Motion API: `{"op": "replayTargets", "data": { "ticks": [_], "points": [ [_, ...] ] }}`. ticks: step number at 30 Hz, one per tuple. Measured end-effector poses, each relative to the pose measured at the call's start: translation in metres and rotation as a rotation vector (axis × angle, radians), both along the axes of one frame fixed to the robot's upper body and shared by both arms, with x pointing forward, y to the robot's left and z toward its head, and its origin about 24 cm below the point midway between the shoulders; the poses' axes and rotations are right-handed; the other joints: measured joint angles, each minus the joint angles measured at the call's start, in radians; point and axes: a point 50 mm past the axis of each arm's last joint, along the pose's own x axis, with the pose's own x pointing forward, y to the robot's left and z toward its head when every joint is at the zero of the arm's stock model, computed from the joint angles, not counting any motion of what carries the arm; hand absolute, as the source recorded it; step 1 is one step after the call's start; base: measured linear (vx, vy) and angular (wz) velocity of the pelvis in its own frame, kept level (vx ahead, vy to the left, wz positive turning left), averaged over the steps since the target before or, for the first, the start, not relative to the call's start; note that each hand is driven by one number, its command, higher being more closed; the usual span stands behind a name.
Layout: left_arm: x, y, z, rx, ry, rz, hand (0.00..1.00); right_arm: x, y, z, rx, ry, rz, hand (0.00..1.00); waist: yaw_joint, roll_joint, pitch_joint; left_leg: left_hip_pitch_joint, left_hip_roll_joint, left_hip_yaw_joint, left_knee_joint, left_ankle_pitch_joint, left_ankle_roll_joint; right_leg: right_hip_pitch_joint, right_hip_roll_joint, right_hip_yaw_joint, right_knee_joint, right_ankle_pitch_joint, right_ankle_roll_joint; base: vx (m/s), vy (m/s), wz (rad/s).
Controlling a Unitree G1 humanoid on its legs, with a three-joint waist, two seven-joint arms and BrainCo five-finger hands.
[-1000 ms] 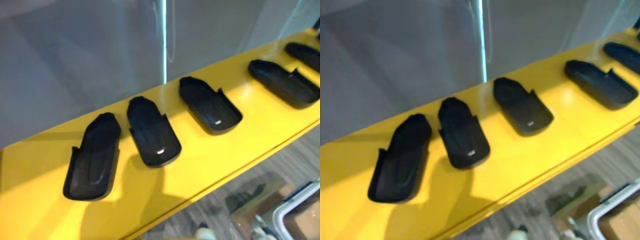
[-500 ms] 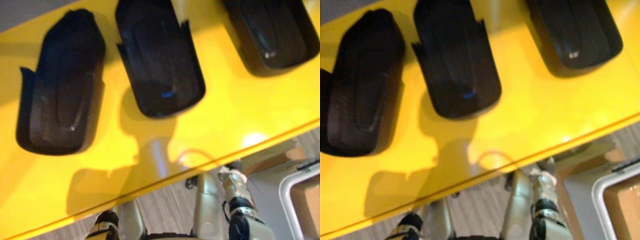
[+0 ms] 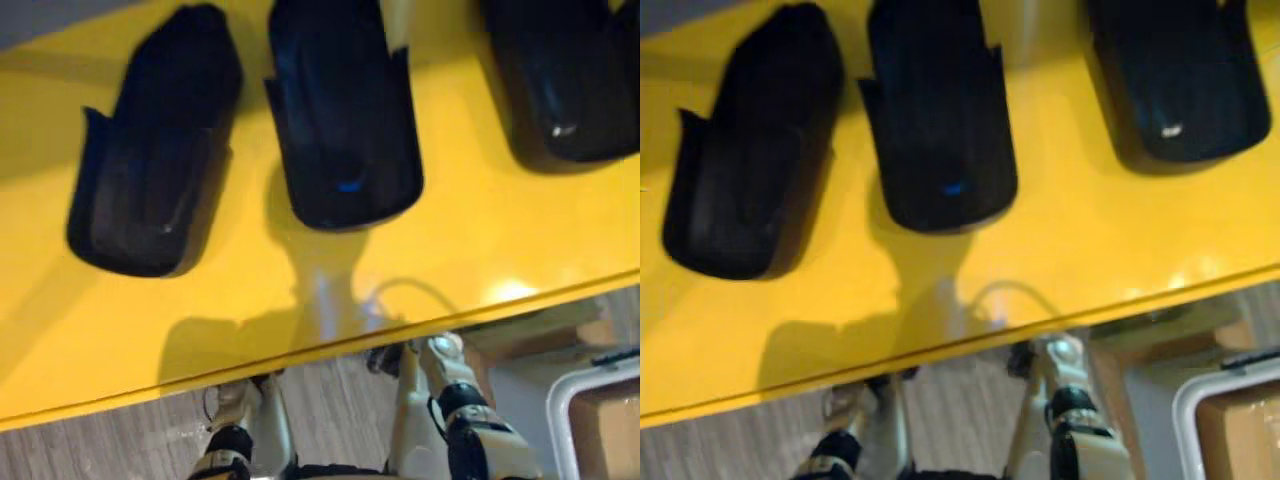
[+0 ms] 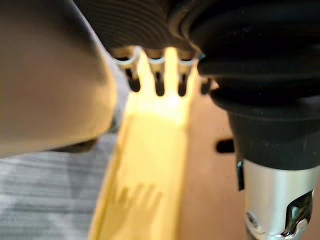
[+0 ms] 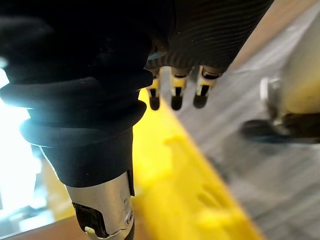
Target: Walk over and take plastic housings, then place them on the shelf
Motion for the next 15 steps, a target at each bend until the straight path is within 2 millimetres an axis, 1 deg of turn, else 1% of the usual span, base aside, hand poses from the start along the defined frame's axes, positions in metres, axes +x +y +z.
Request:
{"op": "replayTargets", "data": {
  "ticks": [1,2,3,4,5,6,7,8,9,10,11,12,13,14,15],
  "points": [
    [-0.002,0.000,-0.001,0.009,0.007,-0.006,0.00,-0.005,-0.004,-0.003,-0.002,0.011,-0.015,0.00,0.009,0.007,-0.004,0.012,0.000,-0.017,0.101,-0.032,-0.004,0.017,0.005,0.001,-0.004,-0.002,0.003,0.02,0.079,-0.85],
    [-0.011,-0.001,-0.010,0.015,0.057,-0.026,0.00,-0.016,-0.015,-0.011,-0.013,0.038,-0.040,0.00,0.005,0.024,-0.014,0.064,-0.014,-0.036,0.224,-0.079,-0.024,0.049,0.011,0.004,-0.020,0.000,0.006,0.01,0.157,-0.98],
    [-0.022,-0.002,-0.019,0.009,0.112,-0.041,0.00,-0.035,-0.027,-0.021,-0.020,0.078,-0.081,0.00,-0.015,0.041,-0.033,0.139,-0.032,-0.048,0.246,-0.113,-0.041,0.070,0.017,0.010,-0.036,0.012,0.028,0.00,0.219,-0.81],
    [-0.028,-0.002,-0.023,0.005,0.132,-0.042,0.00,-0.045,-0.032,-0.027,-0.016,0.101,-0.105,0.00,-0.025,0.049,-0.042,0.162,-0.036,-0.049,0.218,-0.155,-0.058,0.074,0.020,0.017,-0.040,0.018,0.038,-0.05,0.309,-0.39],
    [-0.033,-0.001,-0.028,-0.001,0.163,-0.056,0.00,-0.066,-0.042,-0.039,0.003,0.154,-0.169,0.00,-0.041,0.044,-0.059,0.195,-0.055,-0.038,0.158,-0.216,-0.074,0.075,0.015,0.032,-0.052,0.037,0.066,-0.11,0.322,0.10],
    [-0.037,0.002,-0.031,0.008,0.181,-0.070,0.00,-0.088,-0.043,-0.052,0.029,0.224,-0.204,0.00,-0.056,0.029,-0.078,0.202,-0.077,-0.036,0.098,-0.247,-0.063,0.073,0.005,0.031,-0.086,0.060,0.085,-0.14,0.304,0.39],
    [-0.040,0.005,-0.032,0.031,0.195,-0.089,0.00,-0.107,-0.042,-0.064,0.051,0.292,-0.225,0.00,-0.064,0.012,-0.096,0.204,-0.096,-0.038,0.045,-0.262,-0.049,0.069,-0.003,0.024,-0.129,0.088,0.094,-0.19,0.248,0.40],
    [-0.045,0.012,-0.034,0.054,0.219,-0.098,0.00,-0.125,-0.037,-0.075,0.100,0.347,-0.267,0.00,-0.059,-0.004,-0.102,0.213,-0.118,-0.038,-0.016,-0.277,-0.022,0.071,0.000,0.025,-0.193,0.139,0.102,-0.18,0.174,0.16],
    [-0.049,0.014,-0.036,0.061,0.235,-0.097,0.00,-0.130,-0.038,-0.078,0.108,0.362,-0.281,0.00,-0.056,-0.008,-0.101,0.221,-0.123,-0.036,-0.039,-0.286,-0.011,0.079,0.002,0.026,-0.226,0.166,0.105,-0.26,0.250,-0.07],
    [-0.054,0.018,-0.040,0.066,0.263,-0.096,0.00,-0.143,-0.037,-0.084,0.120,0.405,-0.293,0.00,-0.049,-0.014,-0.101,0.230,-0.137,-0.013,-0.058,-0.293,0.004,0.100,-0.001,0.027,-0.280,0.220,0.113,-0.25,0.260,-0.21],
    [-0.061,0.023,-0.042,0.071,0.280,-0.082,0.00,-0.151,-0.039,-0.087,0.110,0.430,-0.292,0.00,-0.041,-0.018,-0.102,0.237,-0.154,0.005,-0.041,-0.289,0.015,0.127,-0.009,0.029,-0.326,0.271,0.113,-0.24,0.259,-0.20],
    [-0.067,0.028,-0.043,0.074,0.291,-0.065,0.00,-0.157,-0.040,-0.088,0.105,0.442,-0.294,0.00,-0.041,-0.027,-0.108,0.235,-0.157,0.020,-0.029,-0.278,0.044,0.137,-0.020,0.039,-0.349,0.301,0.113,-0.23,0.201,-0.15],
    [-0.072,0.032,-0.045,0.066,0.300,-0.026,0.00,-0.160,-0.040,-0.088,0.114,0.440,-0.303,0.00,-0.039,-0.025,-0.114,0.236,-0.153,0.047,-0.047,-0.272,0.085,0.138,-0.022,0.063,-0.332,0.296,0.100,-0.25,0.165,0.04],
    [-0.074,0.037,-0.045,0.065,0.302,-0.005,0.00,-0.160,-0.039,-0.088,0.122,0.434,-0.308,0.00,-0.042,-0.026,-0.114,0.234,-0.152,0.048,-0.047,-0.265,0.095,0.118,-0.026,0.078,-0.228,0.252,0.069,-0.29,0.155,0.11],
    [-0.082,0.045,-0.046,0.060,0.317,0.041,0.00,-0.165,-0.040,-0.089,0.127,0.440,-0.314,0.00,-0.041,-0.032,-0.117,0.244,-0.152,0.044,-0.060,-0.246,0.098,0.086,-0.026,0.113,0.016,0.162,0.025,-0.19,0.090,0.09]
  ]
}}
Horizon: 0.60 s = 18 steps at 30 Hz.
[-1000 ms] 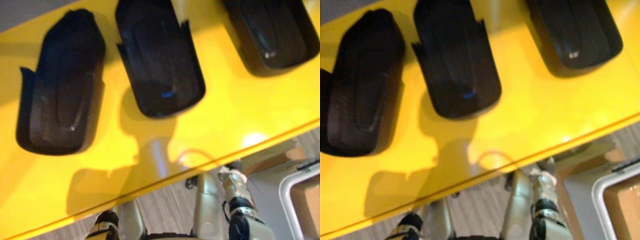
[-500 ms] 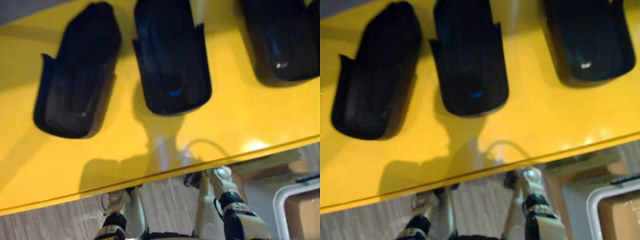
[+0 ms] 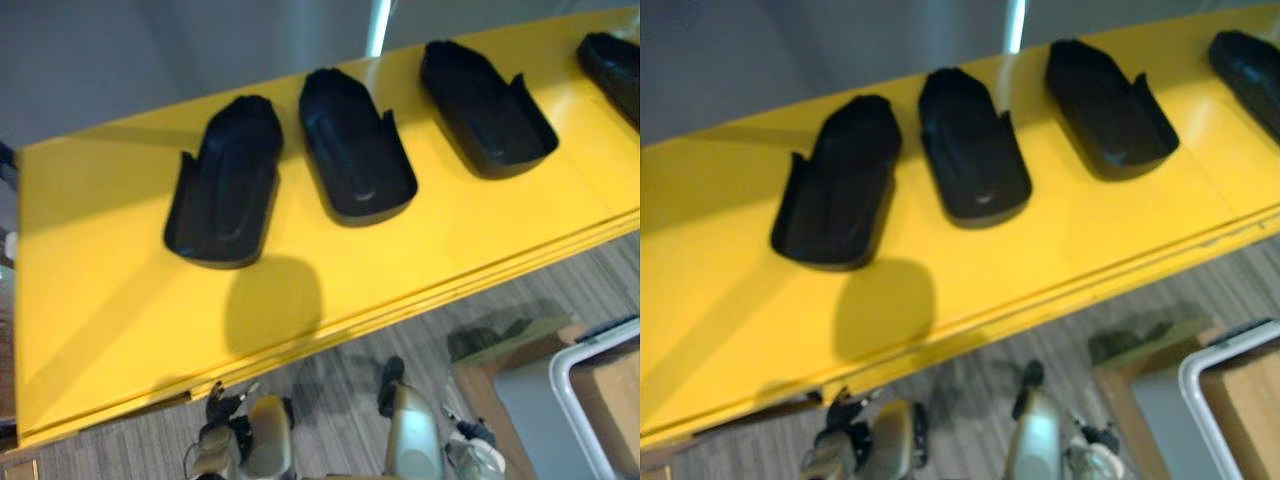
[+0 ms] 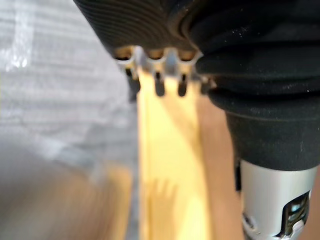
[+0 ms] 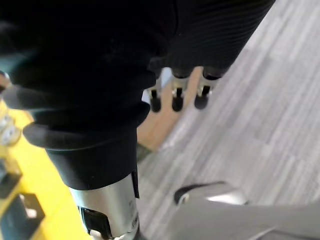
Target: Walk over and take plastic housings, then place them on the shelf
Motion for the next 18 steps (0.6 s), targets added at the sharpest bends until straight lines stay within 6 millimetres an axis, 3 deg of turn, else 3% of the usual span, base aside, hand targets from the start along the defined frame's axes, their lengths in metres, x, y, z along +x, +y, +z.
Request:
{"op": "replayTargets", "data": {
  "ticks": [2,4,5,6,7,9,11,14,18],
  "points": [
    [-0.029,0.011,-0.007,-0.015,0.048,0.112,0.00,-0.010,0.010,-0.004,0.029,0.017,-0.014,0.00,0.009,-0.019,-0.018,0.025,-0.002,-0.001,-0.055,0.043,-0.011,0.028,0.004,0.049,0.257,-0.068,0.006,-0.14,-0.029,-0.03],
    [-0.047,0.018,-0.010,-0.021,0.078,0.189,0.00,-0.015,0.018,-0.007,0.055,0.026,-0.029,0.00,0.018,-0.045,-0.039,0.019,-0.002,-0.002,-0.092,0.076,-0.024,0.074,0.012,0.082,0.316,-0.099,0.016,-0.16,-0.183,0.00],
    [-0.054,0.020,-0.011,-0.032,0.083,0.244,0.00,-0.016,0.024,-0.008,0.065,0.029,-0.025,0.00,0.024,-0.058,-0.048,-0.018,0.003,-0.014,-0.099,0.100,-0.033,0.123,0.013,0.085,0.281,-0.106,0.018,-0.20,-0.306,0.12],
    [-0.056,0.018,-0.012,-0.051,0.071,0.299,0.00,-0.010,0.028,-0.007,0.073,0.019,-0.014,0.00,0.028,-0.062,-0.053,-0.086,0.015,-0.034,-0.077,0.117,-0.054,0.168,0.032,0.063,0.159,-0.198,0.101,-0.20,-0.282,0.14],
    [-0.055,0.016,-0.012,-0.064,0.064,0.320,0.00,-0.005,0.031,-0.006,0.079,0.008,-0.007,0.00,0.029,-0.054,-0.058,-0.124,0.025,-0.037,-0.062,0.125,-0.065,0.183,0.047,0.040,0.095,-0.242,0.130,-0.22,-0.239,-0.15],
    [-0.053,-0.002,-0.017,-0.136,0.067,0.362,0.00,0.014,0.033,0.001,0.066,-0.049,0.027,0.00,0.064,-0.045,-0.057,-0.209,0.072,-0.001,-0.072,0.163,-0.074,0.180,0.080,-0.004,-0.111,-0.373,0.135,-0.22,-0.238,-0.60],
    [-0.054,-0.012,-0.020,-0.174,0.085,0.371,0.00,0.027,0.036,0.006,0.054,-0.086,0.069,0.00,0.058,-0.020,-0.042,-0.215,0.107,0.013,-0.100,0.193,-0.088,0.153,0.116,0.002,-0.131,-0.362,0.112,-0.20,-0.181,-0.51],
    [-0.053,-0.008,-0.019,-0.149,0.092,0.366,0.00,0.037,0.048,0.009,0.053,-0.101,0.164,0.00,0.052,-0.033,-0.039,-0.168,0.123,0.044,-0.222,0.271,-0.114,0.147,0.157,0.023,-0.201,-0.313,0.090,-0.11,-0.114,-0.29],
    [-0.036,0.003,-0.010,0.038,0.125,0.106,0.00,0.041,0.054,0.009,0.045,-0.107,0.215,0.00,0.044,-0.035,-0.038,-0.110,0.123,0.081,-0.348,0.344,-0.129,0.149,0.184,0.061,-0.285,-0.243,0.090,0.01,-0.037,-0.30]
  ]
}}
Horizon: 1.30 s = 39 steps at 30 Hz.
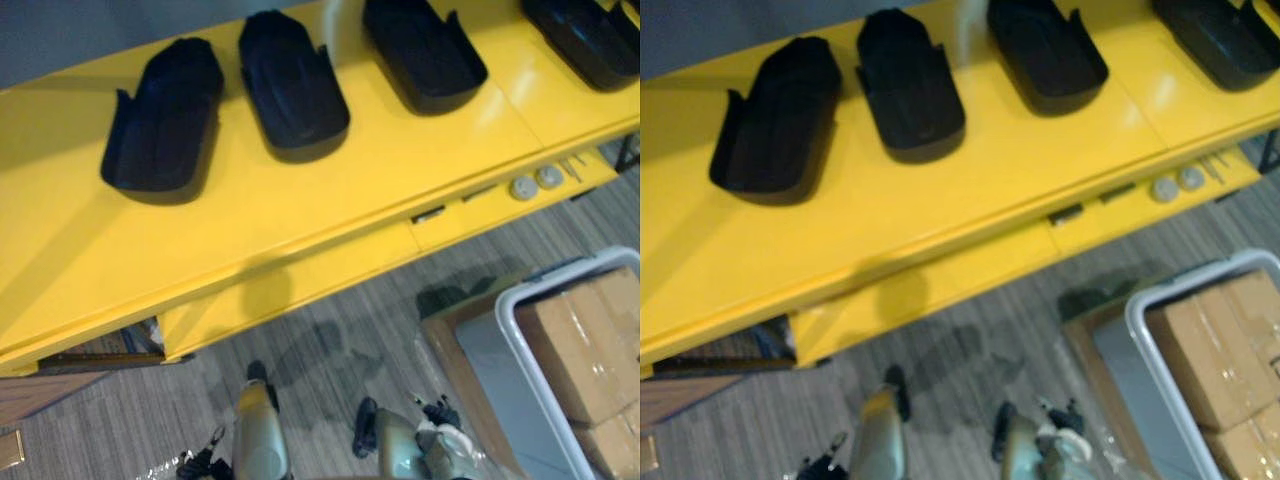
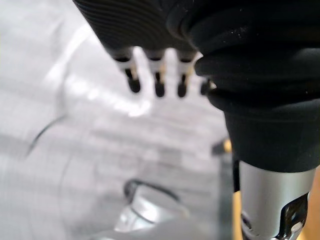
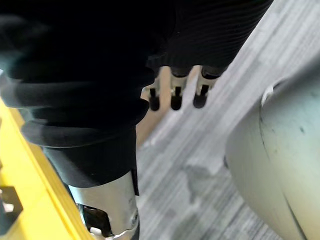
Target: Walk over and take plastic housings, then place them on the shelf
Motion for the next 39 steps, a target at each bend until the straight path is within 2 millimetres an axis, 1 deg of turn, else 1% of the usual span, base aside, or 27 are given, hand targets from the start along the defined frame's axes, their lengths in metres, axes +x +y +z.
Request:
{"op": "replayTargets", "data": {
  "ticks": [2,3,4,6,7,8,9,11,13,14,15,16,18,20,22,23,24,25,26,27,30,32,34,35,36,37,39],
  "points": [
    [0.018,0.004,0.009,0.064,-0.039,-0.122,0.00,-0.003,-0.002,-0.003,-0.007,0.023,0.003,0.00,-0.012,0.000,0.002,0.046,-0.009,0.000,-0.012,0.001,0.000,0.045,0.000,0.008,-0.024,0.014,0.006,0.08,0.030,-0.17],
    [0.034,0.001,0.015,0.075,-0.094,-0.156,0.00,-0.005,-0.005,-0.005,-0.011,0.043,0.006,0.00,-0.020,-0.002,0.005,0.078,-0.022,-0.003,-0.014,0.001,0.000,0.083,-0.010,0.008,-0.035,0.016,0.010,0.07,0.048,-0.01],
    [0.041,-0.003,0.017,0.072,-0.116,-0.180,0.00,-0.006,-0.005,-0.006,-0.013,0.053,0.011,0.00,-0.024,-0.003,0.005,0.093,-0.029,-0.005,-0.014,0.001,0.000,0.102,-0.017,0.007,-0.042,0.017,0.012,0.03,0.047,0.05],
    [0.060,-0.024,0.023,0.042,-0.184,-0.260,0.00,-0.010,-0.008,-0.008,-0.014,0.078,0.019,0.00,-0.033,-0.004,0.005,0.137,-0.053,-0.009,-0.031,0.003,0.003,0.159,-0.037,-0.004,-0.070,0.021,0.018,0.00,0.071,0.13],
    [0.065,-0.037,0.023,0.011,-0.203,-0.305,0.00,-0.010,-0.009,-0.008,-0.018,0.084,0.028,0.00,-0.042,-0.003,0.005,0.147,-0.065,-0.020,-0.038,0.008,0.010,0.179,-0.047,-0.015,-0.079,0.021,0.019,-0.01,0.078,0.24],
    [0.065,-0.043,0.023,-0.006,-0.209,-0.321,0.00,-0.010,-0.010,-0.008,-0.027,0.085,0.040,0.00,-0.044,-0.001,0.006,0.149,-0.071,-0.030,-0.041,0.011,0.014,0.185,-0.053,-0.027,-0.079,0.021,0.019,-0.04,0.063,0.41],
    [0.067,-0.049,0.023,-0.023,-0.219,-0.333,0.00,-0.007,-0.012,-0.007,-0.045,0.081,0.060,0.00,-0.046,0.010,0.013,0.151,-0.075,-0.044,-0.046,0.013,0.017,0.196,-0.057,-0.046,-0.073,0.021,0.019,-0.05,0.046,0.37],
    [0.066,-0.047,0.023,-0.012,-0.211,-0.340,0.00,-0.002,-0.013,-0.006,-0.066,0.084,0.104,0.00,-0.046,0.019,0.018,0.145,-0.092,-0.078,-0.048,0.038,0.015,0.194,-0.066,-0.070,-0.034,0.008,0.012,-0.10,-0.011,0.51],
    [0.060,-0.043,0.019,-0.002,-0.177,-0.349,0.00,0.003,-0.015,-0.004,-0.088,0.083,0.164,0.00,-0.056,0.030,0.018,0.164,-0.124,-0.130,-0.128,0.096,0.011,0.214,-0.104,-0.134,-0.037,0.002,0.008,-0.13,-0.009,0.76],
    [0.055,-0.042,0.015,0.002,-0.145,-0.352,0.00,0.003,-0.017,-0.005,-0.103,0.096,0.199,0.00,-0.062,0.037,0.015,0.172,-0.129,-0.137,-0.113,0.063,0.019,0.234,-0.118,-0.188,-0.057,-0.001,0.005,-0.12,0.056,0.75],
    [0.046,-0.041,0.010,-0.006,-0.099,-0.340,0.00,0.001,-0.024,-0.005,-0.123,0.117,0.227,0.00,-0.059,0.057,0.003,0.189,-0.131,-0.136,-0.074,0.003,0.018,0.248,-0.124,-0.203,-0.057,0.003,0.012,-0.10,0.056,0.62],
    [0.041,-0.040,0.007,-0.008,-0.073,-0.343,0.00,0.001,-0.027,-0.005,-0.130,0.125,0.236,0.00,-0.059,0.062,-0.002,0.198,-0.135,-0.138,-0.087,-0.008,0.020,0.253,-0.128,-0.204,-0.058,0.005,0.014,-0.09,0.088,0.32],
    [0.032,-0.028,0.003,0.005,-0.019,-0.325,0.00,0.001,-0.031,-0.005,-0.130,0.136,0.237,0.00,-0.054,0.064,-0.019,0.216,-0.169,-0.137,-0.102,0.005,0.035,0.281,-0.152,-0.205,-0.091,0.021,0.039,-0.09,0.128,0.13],
    [0.026,-0.023,0.000,0.001,0.011,-0.328,0.00,-0.005,-0.030,-0.008,-0.098,0.148,0.189,0.00,-0.055,0.051,-0.046,0.226,-0.184,-0.130,-0.104,0.002,0.052,0.311,-0.157,-0.205,-0.149,0.049,0.048,-0.03,0.161,-0.04],
    [0.019,-0.014,-0.002,0.004,0.039,-0.326,0.00,-0.015,-0.025,-0.012,-0.042,0.158,0.102,0.00,-0.056,0.027,-0.081,0.241,-0.195,-0.110,-0.112,-0.005,0.064,0.339,-0.161,-0.198,-0.213,0.084,0.061,0.02,0.130,-0.18],
    [0.016,-0.013,-0.002,0.002,0.049,-0.339,0.00,-0.022,-0.021,-0.016,-0.013,0.170,0.065,0.00,-0.058,0.013,-0.100,0.247,-0.203,-0.105,-0.118,-0.006,0.067,0.351,-0.163,-0.198,-0.242,0.099,0.065,0.08,0.126,-0.16],
    [0.013,-0.010,-0.003,0.015,0.062,-0.380,0.00,-0.034,-0.010,-0.021,0.024,0.201,0.063,0.00,-0.060,-0.013,-0.141,0.242,-0.215,-0.093,-0.119,-0.006,0.073,0.356,-0.165,-0.196,-0.281,0.123,0.076,0.08,0.126,-0.11],
    [0.014,-0.010,-0.002,0.019,0.063,-0.391,0.00,-0.035,-0.007,-0.022,0.027,0.206,0.069,0.00,-0.060,-0.015,-0.142,0.242,-0.216,-0.091,-0.118,-0.007,0.074,0.357,-0.166,-0.195,-0.285,0.127,0.081,0.08,0.095,-0.07],
    [0.017,-0.013,-0.002,0.027,0.063,-0.441,0.00,-0.040,0.000,-0.023,0.020,0.224,0.124,0.00,-0.064,-0.027,-0.150,0.243,-0.221,-0.090,-0.117,-0.007,0.076,0.365,-0.167,-0.195,-0.301,0.141,0.086,0.03,0.051,-0.03],
    [0.021,-0.020,-0.002,0.030,0.062,-0.498,0.00,-0.038,0.003,-0.023,-0.010,0.231,0.203,0.00,-0.073,-0.027,-0.150,0.244,-0.225,-0.088,-0.117,-0.007,0.076,0.371,-0.168,-0.194,-0.313,0.151,0.087,0.03,0.061,-0.03],
    [0.028,-0.033,-0.001,0.028,0.059,-0.617,0.00,-0.034,0.010,-0.022,-0.044,0.227,0.325,0.00,-0.082,-0.025,-0.150,0.244,-0.224,-0.080,-0.113,-0.007,0.078,0.367,-0.164,-0.182,-0.318,0.153,0.087,-0.02,0.029,-0.11],
    [0.034,-0.044,-0.002,0.021,0.057,-0.681,0.00,-0.031,0.009,-0.021,-0.061,0.221,0.372,0.00,-0.082,-0.012,-0.142,0.241,-0.207,-0.063,-0.093,-0.016,0.088,0.353,-0.154,-0.162,-0.309,0.155,0.083,-0.05,-0.008,-0.32],
    [0.043,-0.058,0.000,0.021,0.040,-0.751,0.00,-0.025,0.000,-0.019,-0.088,0.207,0.378,0.00,-0.086,0.015,-0.112,0.221,-0.185,-0.052,-0.045,-0.037,0.088,0.320,-0.142,-0.125,-0.272,0.157,0.078,-0.08,-0.002,-0.34],
    [0.046,-0.061,0.001,0.023,0.037,-0.771,0.00,-0.025,-0.002,-0.018,-0.093,0.208,0.379,0.00,-0.086,0.016,-0.109,0.207,-0.178,-0.049,-0.030,-0.043,0.088,0.304,-0.138,-0.117,-0.263,0.156,0.078,-0.10,0.008,-0.25],
    [0.051,-0.069,0.002,0.020,0.024,-0.814,0.00,-0.021,-0.005,-0.017,-0.101,0.203,0.382,0.00,-0.088,0.034,-0.102,0.187,-0.167,-0.046,-0.005,-0.049,0.089,0.281,-0.132,-0.106,-0.246,0.156,0.076,-0.08,0.006,-0.19],
    [0.053,-0.072,0.003,0.022,0.017,-0.834,0.00,-0.021,-0.006,-0.017,-0.103,0.202,0.383,0.00,-0.089,0.032,-0.093,0.181,-0.162,-0.043,0.001,-0.052,0.089,0.271,-0.130,-0.102,-0.239,0.155,0.075,-0.10,0.005,-0.24],
    [0.060,-0.082,0.006,0.032,0.000,-0.908,0.00,-0.017,-0.002,-0.016,-0.102,0.195,0.412,0.00,-0.090,0.013,-0.078,0.171,-0.152,-0.031,0.011,-0.055,0.087,0.247,-0.124,-0.084,-0.226,0.149,0.068,-0.09,-0.001,-0.21]
  ]
}}
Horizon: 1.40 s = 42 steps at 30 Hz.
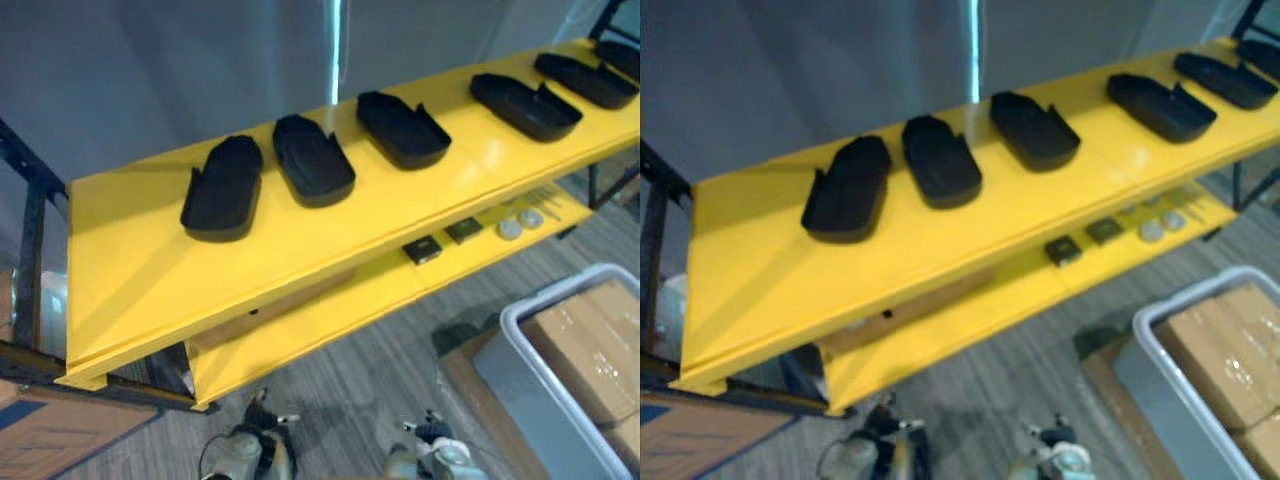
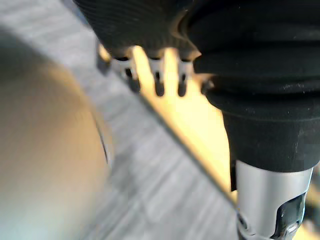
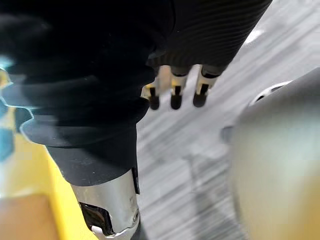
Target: Walk over and take plastic housings, then place them on the shelf
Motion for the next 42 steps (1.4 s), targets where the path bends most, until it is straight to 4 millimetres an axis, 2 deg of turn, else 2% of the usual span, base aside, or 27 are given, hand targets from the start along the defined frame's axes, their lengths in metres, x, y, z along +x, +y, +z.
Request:
{"op": "replayTargets", "data": {
  "ticks": [3,4,10,12,14,17,19,23,27,32,36,37,39,40,41,42],
  "points": [
    [0.005,-0.010,0.002,0.015,-0.012,-0.116,0.00,0.001,0.001,0.000,0.000,-0.002,0.009,0.00,-0.002,-0.019,0.012,-0.003,0.006,0.006,0.018,-0.020,-0.001,-0.003,0.001,0.014,0.008,-0.006,-0.003,-0.04,0.004,-0.11],
    [0.004,-0.010,0.002,0.065,-0.017,-0.209,0.00,0.002,0.000,0.000,0.003,-0.003,-0.036,0.00,0.003,-0.013,-0.001,-0.019,0.008,-0.001,0.063,-0.058,0.002,-0.018,0.000,0.036,0.017,-0.015,0.014,-0.01,0.010,-0.04],
    [0.003,-0.006,0.001,0.069,-0.016,-0.196,0.00,0.003,-0.002,0.001,0.001,-0.007,-0.043,0.00,0.001,-0.011,0.000,-0.038,0.000,-0.008,0.052,-0.049,0.006,-0.035,-0.006,0.026,0.023,-0.015,0.014,-0.01,0.005,0.05],
    [0.007,0.000,0.003,0.072,-0.032,-0.149,0.00,0.009,-0.002,0.003,0.003,-0.023,-0.052,0.00,0.000,-0.012,0.000,-0.070,-0.011,-0.004,0.025,-0.022,0.011,-0.086,-0.018,0.026,0.037,-0.014,0.013,-0.05,0.006,0.13],
    [0.012,0.007,0.007,0.068,-0.060,-0.083,0.00,0.021,-0.006,0.008,-0.011,-0.054,-0.080,0.00,0.000,0.001,0.023,-0.110,-0.015,-0.001,0.010,0.002,0.014,-0.133,-0.019,0.027,0.043,-0.002,0.008,-0.05,0.002,0.06],
    [0.027,0.021,0.018,0.082,-0.144,0.054,0.00,0.049,-0.016,0.022,-0.046,-0.139,-0.129,0.00,0.005,0.023,0.115,-0.152,-0.005,0.007,0.008,0.016,0.015,-0.186,-0.015,0.041,0.062,0.013,0.003,-0.07,0.018,-0.03],
    [0.032,0.034,0.024,0.113,-0.183,0.156,0.00,0.064,-0.022,0.032,-0.079,-0.191,-0.157,0.00,0.007,0.023,0.135,-0.198,-0.005,0.025,-0.009,0.037,0.021,-0.248,-0.015,0.061,0.056,0.039,0.004,-0.04,0.028,-0.12],
    [0.036,0.053,0.029,0.185,-0.216,0.274,0.00,0.069,-0.032,0.037,-0.107,-0.228,-0.245,0.00,0.008,0.021,0.161,-0.212,-0.009,0.036,-0.007,0.036,0.023,-0.260,-0.018,0.079,0.028,0.057,0.010,0.03,0.041,-0.10],
    [0.029,0.067,0.028,0.214,-0.204,0.386,0.00,0.066,-0.033,0.037,-0.111,-0.240,-0.276,0.00,0.009,0.024,0.169,-0.205,-0.004,0.034,-0.001,0.030,0.017,-0.246,-0.012,0.079,0.021,0.057,0.010,0.05,0.000,-0.01],
    [0.024,0.072,0.027,0.222,-0.207,0.456,0.00,0.060,-0.039,0.044,-0.135,-0.325,-0.332,0.00,0.009,0.023,0.180,-0.173,0.040,0.064,0.067,-0.034,0.012,-0.217,0.012,0.109,0.040,0.040,0.001,0.01,0.006,-0.28],
    [0.022,0.069,0.028,0.188,-0.209,0.538,0.00,0.034,-0.060,0.068,-0.236,-0.475,-0.454,0.00,0.007,0.018,0.183,-0.163,0.075,0.114,0.106,-0.084,0.011,-0.226,0.030,0.151,0.043,0.038,-0.001,0.02,0.010,-0.39],
    [0.019,0.069,0.027,0.182,-0.211,0.562,0.00,0.024,-0.069,0.082,-0.282,-0.538,-0.500,0.00,0.006,0.016,0.184,-0.150,0.089,0.134,0.120,-0.101,0.007,-0.225,0.038,0.168,0.044,0.035,0.000,0.08,0.028,-0.56],
    [0.013,0.069,0.026,0.173,-0.205,0.591,0.00,0.010,-0.088,0.110,-0.388,-0.646,-0.574,0.00,0.003,0.013,0.184,-0.119,0.113,0.166,0.138,-0.128,0.000,-0.217,0.048,0.197,0.052,0.025,0.002,0.10,0.014,-0.58],
    [0.011,0.069,0.025,0.174,-0.200,0.596,0.00,0.001,-0.102,0.137,-0.483,-0.743,-0.626,0.00,-0.001,0.011,0.181,-0.101,0.127,0.184,0.147,-0.140,-0.011,-0.210,0.056,0.211,0.053,0.021,-0.001,0.08,-0.020,-0.43],
    [0.008,0.069,0.024,0.172,-0.194,0.606,0.00,-0.002,-0.108,0.152,-0.534,-0.796,-0.645,0.00,-0.004,0.010,0.178,-0.095,0.139,0.193,0.153,-0.147,-0.016,-0.210,0.064,0.216,0.053,0.019,-0.002,0.11,-0.027,-0.52],
    [0.005,0.070,0.022,0.169,-0.185,0.624,0.00,-0.008,-0.117,0.186,-0.647,-0.914,-0.673,0.00,-0.015,0.005,0.175,-0.083,0.159,0.209,0.165,-0.156,-0.018,-0.205,0.076,0.220,0.054,0.018,-0.002,0.12,-0.032,-0.49]
  ]
}}
